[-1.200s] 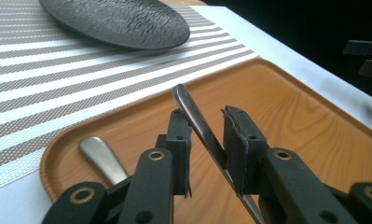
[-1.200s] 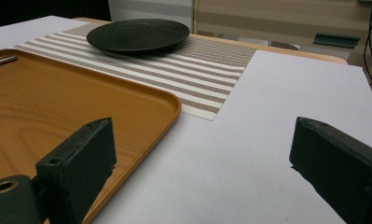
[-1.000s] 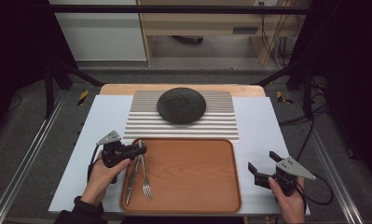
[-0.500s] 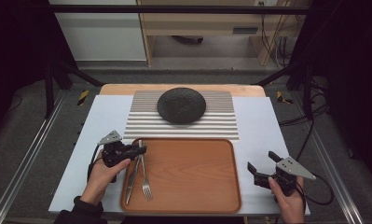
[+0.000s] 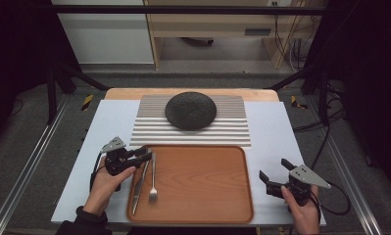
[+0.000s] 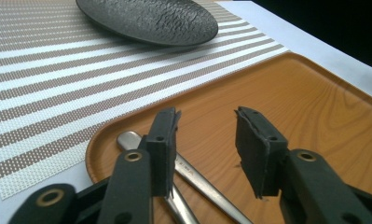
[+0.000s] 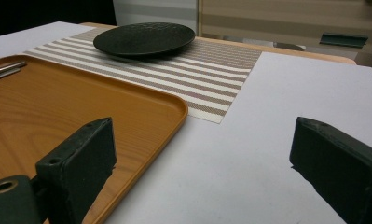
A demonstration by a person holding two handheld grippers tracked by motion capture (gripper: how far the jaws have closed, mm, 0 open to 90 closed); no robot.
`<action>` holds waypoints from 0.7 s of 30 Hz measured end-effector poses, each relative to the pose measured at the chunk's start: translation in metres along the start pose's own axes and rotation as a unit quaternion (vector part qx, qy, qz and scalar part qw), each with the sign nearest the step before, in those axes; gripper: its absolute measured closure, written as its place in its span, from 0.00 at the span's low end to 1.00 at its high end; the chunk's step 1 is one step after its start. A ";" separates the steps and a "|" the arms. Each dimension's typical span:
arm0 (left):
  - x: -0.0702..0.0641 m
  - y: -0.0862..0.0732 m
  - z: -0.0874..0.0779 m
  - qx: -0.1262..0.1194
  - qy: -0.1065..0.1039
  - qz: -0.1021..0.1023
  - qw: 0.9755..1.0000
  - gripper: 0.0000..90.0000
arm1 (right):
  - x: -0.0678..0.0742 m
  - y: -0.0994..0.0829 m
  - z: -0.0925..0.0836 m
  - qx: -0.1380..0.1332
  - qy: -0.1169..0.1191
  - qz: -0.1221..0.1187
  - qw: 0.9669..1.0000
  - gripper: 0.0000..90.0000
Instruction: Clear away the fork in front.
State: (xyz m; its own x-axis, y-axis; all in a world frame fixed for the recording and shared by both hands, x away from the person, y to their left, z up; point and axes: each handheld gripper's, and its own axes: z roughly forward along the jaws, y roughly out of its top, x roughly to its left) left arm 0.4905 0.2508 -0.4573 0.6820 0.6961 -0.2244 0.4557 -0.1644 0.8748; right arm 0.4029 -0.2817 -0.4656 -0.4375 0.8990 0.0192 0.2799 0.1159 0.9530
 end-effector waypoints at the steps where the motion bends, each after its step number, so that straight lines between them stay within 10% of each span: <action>1: -0.001 0.000 0.000 -0.002 0.000 0.002 1.000 0.63 | 0.000 0.000 0.000 0.000 0.000 0.000 1.000 0.08; 21: -0.016 -0.006 -0.013 -0.057 0.081 0.069 0.993 0.10 | 0.001 0.001 -0.001 -0.003 -0.004 -0.008 1.000 0.06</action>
State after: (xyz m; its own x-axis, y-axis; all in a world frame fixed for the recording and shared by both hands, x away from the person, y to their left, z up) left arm 0.4699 0.2496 -0.4534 0.6283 0.7772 -0.0351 0.2898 -0.1919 0.9377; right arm 0.4019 -0.2806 -0.4644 -0.4347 0.9006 0.0024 0.2686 0.1271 0.9548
